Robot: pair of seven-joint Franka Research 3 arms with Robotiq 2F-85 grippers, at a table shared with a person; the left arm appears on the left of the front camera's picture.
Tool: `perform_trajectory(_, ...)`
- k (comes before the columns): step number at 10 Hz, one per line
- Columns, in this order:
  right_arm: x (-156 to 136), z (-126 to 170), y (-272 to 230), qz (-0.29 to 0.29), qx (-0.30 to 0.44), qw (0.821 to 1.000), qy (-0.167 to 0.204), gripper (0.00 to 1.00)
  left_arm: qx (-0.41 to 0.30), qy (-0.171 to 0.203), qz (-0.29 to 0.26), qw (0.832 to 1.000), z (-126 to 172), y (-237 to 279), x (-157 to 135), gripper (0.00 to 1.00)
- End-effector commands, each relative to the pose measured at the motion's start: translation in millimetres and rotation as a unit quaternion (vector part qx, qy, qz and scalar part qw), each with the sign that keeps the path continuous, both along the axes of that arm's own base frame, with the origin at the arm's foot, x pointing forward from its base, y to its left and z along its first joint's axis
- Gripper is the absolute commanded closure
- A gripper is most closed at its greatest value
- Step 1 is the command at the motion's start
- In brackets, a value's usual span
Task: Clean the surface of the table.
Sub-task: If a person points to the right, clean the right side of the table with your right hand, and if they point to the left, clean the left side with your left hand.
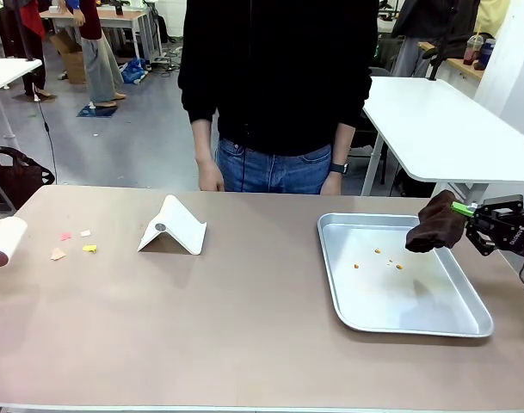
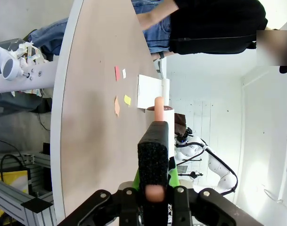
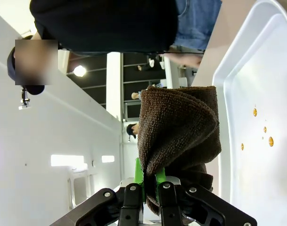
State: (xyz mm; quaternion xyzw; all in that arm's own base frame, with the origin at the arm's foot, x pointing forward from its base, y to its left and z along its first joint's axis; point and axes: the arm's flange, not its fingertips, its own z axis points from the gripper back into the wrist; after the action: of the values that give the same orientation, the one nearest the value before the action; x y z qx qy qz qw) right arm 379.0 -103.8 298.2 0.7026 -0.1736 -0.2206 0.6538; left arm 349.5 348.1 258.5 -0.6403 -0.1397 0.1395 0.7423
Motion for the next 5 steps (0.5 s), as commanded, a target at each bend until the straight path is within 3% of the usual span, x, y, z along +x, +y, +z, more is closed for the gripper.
perform_trajectory(1,1.2,9.2,1.9,0.002,0.004,1.0,0.002,1.0,0.004,-0.003,-0.002,1.0,5.6,-4.5,-3.0,1.0)
perform_trajectory(5,1.2,9.2,1.9,0.002,0.004,1.0,0.002,1.0,0.004,-0.003,-0.002,1.0,5.6,-4.5,-3.0,1.0)
